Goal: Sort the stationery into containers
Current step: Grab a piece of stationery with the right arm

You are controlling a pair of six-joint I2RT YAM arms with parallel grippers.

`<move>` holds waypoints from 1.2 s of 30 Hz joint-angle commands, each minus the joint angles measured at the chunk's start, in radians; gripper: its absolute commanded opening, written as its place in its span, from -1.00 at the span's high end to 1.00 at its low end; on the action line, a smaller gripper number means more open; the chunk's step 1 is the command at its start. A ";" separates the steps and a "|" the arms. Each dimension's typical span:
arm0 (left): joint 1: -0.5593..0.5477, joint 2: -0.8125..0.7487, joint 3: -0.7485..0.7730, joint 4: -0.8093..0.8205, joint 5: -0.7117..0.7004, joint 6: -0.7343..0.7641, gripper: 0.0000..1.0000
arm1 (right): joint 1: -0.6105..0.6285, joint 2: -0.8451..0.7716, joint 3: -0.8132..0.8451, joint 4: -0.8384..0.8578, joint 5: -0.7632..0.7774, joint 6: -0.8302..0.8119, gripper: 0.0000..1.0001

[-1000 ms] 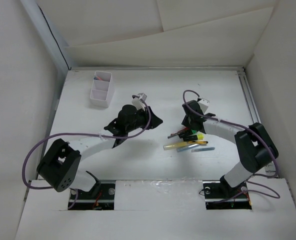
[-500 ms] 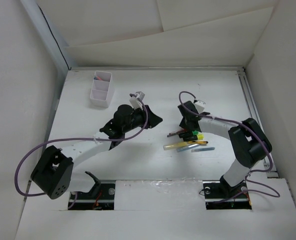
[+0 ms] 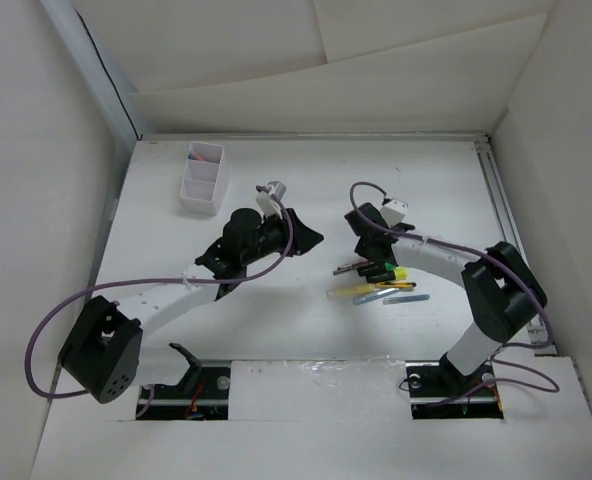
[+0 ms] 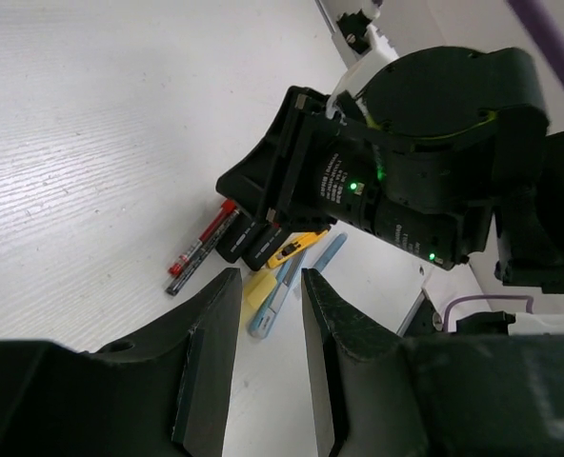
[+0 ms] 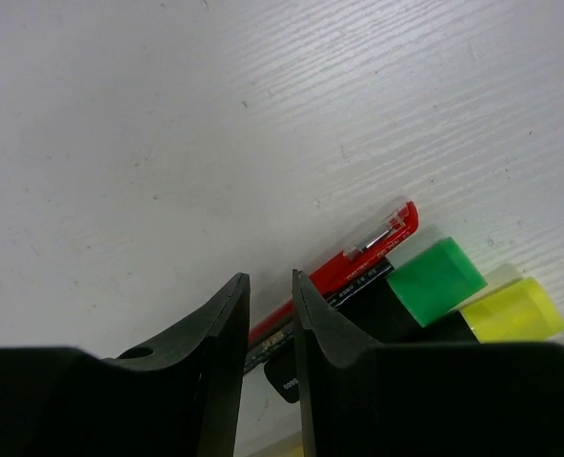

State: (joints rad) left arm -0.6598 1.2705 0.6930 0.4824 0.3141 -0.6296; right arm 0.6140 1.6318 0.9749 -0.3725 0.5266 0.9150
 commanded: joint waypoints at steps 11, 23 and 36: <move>0.025 -0.059 -0.033 0.047 0.055 -0.005 0.44 | 0.001 0.103 0.039 0.006 -0.046 0.045 0.39; 0.025 -0.069 -0.033 0.056 0.056 -0.005 0.44 | 0.059 -0.024 0.005 -0.054 0.112 0.062 0.39; 0.025 -0.089 -0.043 0.056 0.043 -0.005 0.44 | 0.059 0.097 0.015 -0.013 0.042 0.082 0.39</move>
State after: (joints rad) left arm -0.6392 1.2179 0.6621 0.4904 0.3515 -0.6342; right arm 0.6701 1.7020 0.9810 -0.3908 0.5880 0.9886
